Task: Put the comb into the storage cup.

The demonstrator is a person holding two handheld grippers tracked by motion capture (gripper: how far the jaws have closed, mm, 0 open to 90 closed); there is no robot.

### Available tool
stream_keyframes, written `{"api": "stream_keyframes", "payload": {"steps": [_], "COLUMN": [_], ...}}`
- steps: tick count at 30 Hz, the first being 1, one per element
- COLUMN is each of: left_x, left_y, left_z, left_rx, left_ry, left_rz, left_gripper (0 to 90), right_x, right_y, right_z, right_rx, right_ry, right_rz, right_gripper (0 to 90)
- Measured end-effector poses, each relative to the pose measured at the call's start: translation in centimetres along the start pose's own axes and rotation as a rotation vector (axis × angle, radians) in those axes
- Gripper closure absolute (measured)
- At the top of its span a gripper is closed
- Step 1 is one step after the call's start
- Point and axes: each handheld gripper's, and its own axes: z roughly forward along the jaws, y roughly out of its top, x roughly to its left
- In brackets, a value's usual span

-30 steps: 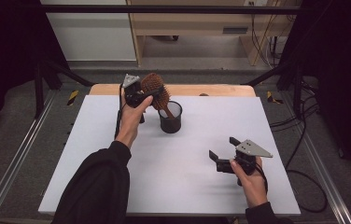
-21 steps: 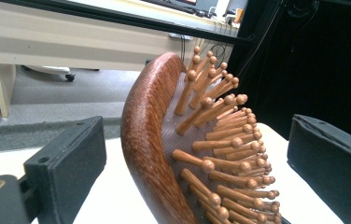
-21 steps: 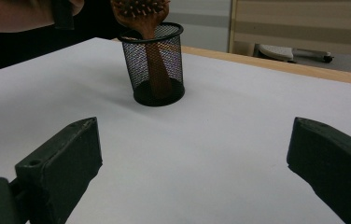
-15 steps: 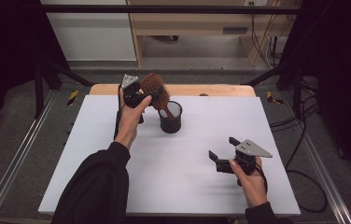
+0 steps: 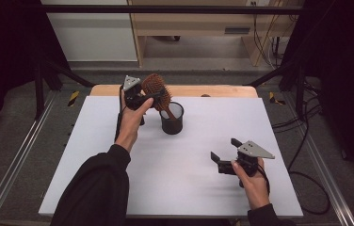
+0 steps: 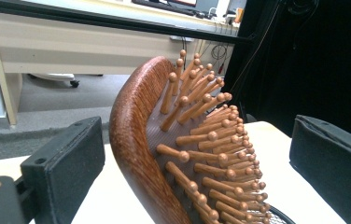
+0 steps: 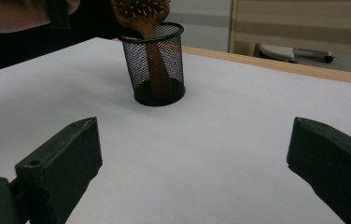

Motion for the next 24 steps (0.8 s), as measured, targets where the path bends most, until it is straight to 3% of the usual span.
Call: {"api": "stream_keyframes", "payload": {"steps": [7,24], "left_x": [0.1,0.3], "left_y": [-0.1,0.3], "left_z": [-0.5,-1.2], "left_rx": [-0.006,-0.005], "left_ry": [0.009,0.025], "left_rz": [-0.009,0.024], "left_gripper": [3.7,3.6], "right_x": [0.0,0.2], "right_y": [0.0,0.1], "right_z": [0.1,0.1], "right_rx": [0.001,0.005], "right_ry": [0.000,-0.007], "right_rz": [-0.005,-0.006], "right_gripper": [3.5,4.0]}}
